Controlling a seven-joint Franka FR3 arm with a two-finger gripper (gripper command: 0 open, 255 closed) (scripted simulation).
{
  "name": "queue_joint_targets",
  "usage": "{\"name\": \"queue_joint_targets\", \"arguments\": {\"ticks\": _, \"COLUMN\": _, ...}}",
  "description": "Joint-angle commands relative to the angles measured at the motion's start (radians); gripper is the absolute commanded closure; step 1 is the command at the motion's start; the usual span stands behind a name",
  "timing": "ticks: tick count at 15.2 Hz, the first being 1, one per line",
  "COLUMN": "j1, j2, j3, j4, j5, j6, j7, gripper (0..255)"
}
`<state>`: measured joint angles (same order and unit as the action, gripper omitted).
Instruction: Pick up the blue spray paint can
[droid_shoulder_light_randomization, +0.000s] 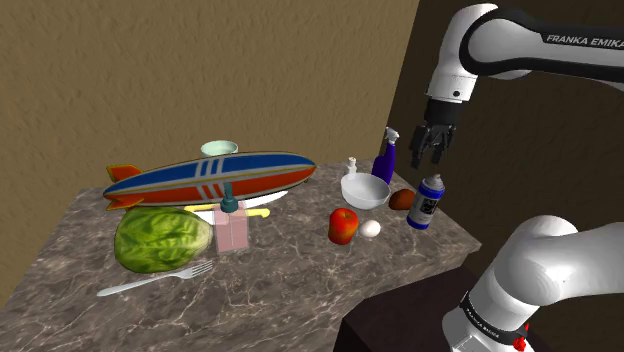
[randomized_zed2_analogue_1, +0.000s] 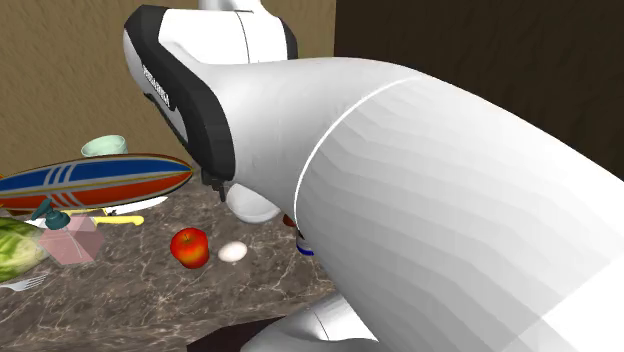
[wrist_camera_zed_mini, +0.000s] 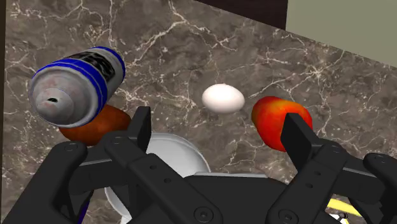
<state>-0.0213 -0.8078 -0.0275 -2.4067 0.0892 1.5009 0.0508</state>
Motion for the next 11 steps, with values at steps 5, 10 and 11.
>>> {"name": "queue_joint_targets", "arguments": {"ticks": 5, "j1": -0.033, "j2": 0.288, "j3": -0.093, "j4": 0.159, "j5": -0.04, "j6": -0.158, "j7": -0.051, "gripper": 0}}
{"name": "queue_joint_targets", "arguments": {"ticks": 10, "j1": -0.075, "j2": 0.633, "j3": -0.188, "j4": 0.343, "j5": -0.092, "j6": -0.354, "j7": -0.124, "gripper": 0}}
{"name": "queue_joint_targets", "arguments": {"ticks": 11, "j1": -0.085, "j2": 0.7, "j3": -0.204, "j4": 0.377, "j5": -0.104, "j6": -0.392, "j7": -0.14, "gripper": 0}}
